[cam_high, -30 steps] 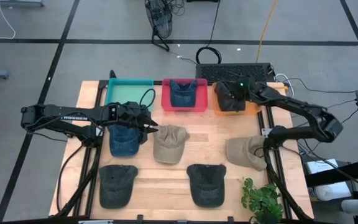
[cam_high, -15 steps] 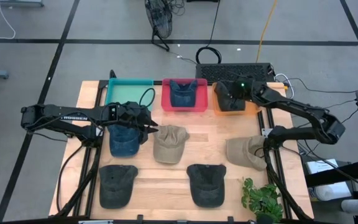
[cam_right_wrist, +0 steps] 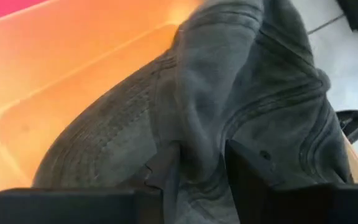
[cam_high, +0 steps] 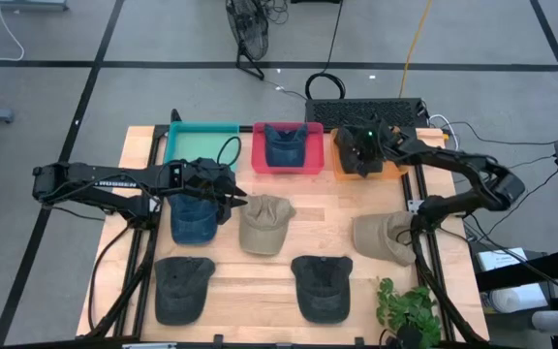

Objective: Pick & Place hat
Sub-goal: Put the top right black cap into the orange bin

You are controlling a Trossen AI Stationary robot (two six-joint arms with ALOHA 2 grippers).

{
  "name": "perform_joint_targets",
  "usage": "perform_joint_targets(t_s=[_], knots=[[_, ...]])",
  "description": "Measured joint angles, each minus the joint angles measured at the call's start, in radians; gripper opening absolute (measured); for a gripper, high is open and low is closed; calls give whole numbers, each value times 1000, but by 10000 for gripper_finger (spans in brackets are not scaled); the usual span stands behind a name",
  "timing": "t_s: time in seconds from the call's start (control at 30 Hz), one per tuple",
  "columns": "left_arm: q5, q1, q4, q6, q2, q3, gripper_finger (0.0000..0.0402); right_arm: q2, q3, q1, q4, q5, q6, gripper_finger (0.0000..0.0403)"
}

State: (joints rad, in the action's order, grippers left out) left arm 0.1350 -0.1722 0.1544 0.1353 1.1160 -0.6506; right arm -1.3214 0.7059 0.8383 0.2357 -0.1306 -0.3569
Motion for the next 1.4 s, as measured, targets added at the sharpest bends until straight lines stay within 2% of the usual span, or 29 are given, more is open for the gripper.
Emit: perform_joint_targets(t_s=[0.17,0.33,0.4,0.6,0.8,0.9,1.07,1.4], knots=[[-2,0,0,1,0,0,136,-18,0,3,-5,1,8,101],[-4,0,1,1,0,0,136,-7,0,2,2,0,-9,26],[-4,0,3,1,0,0,136,5,0,2,4,-1,-28,8],[-4,0,15,1,0,0,136,101,3,-1,37,-1,-42,2],[-4,0,16,1,0,0,136,210,50,-2,224,7,-36,1],[-4,0,15,0,0,0,136,242,62,-2,288,53,-31,1],[-4,0,15,7,0,0,136,273,64,-2,320,132,-21,0],[-4,0,14,1,0,0,136,284,65,-2,354,137,18,0]])
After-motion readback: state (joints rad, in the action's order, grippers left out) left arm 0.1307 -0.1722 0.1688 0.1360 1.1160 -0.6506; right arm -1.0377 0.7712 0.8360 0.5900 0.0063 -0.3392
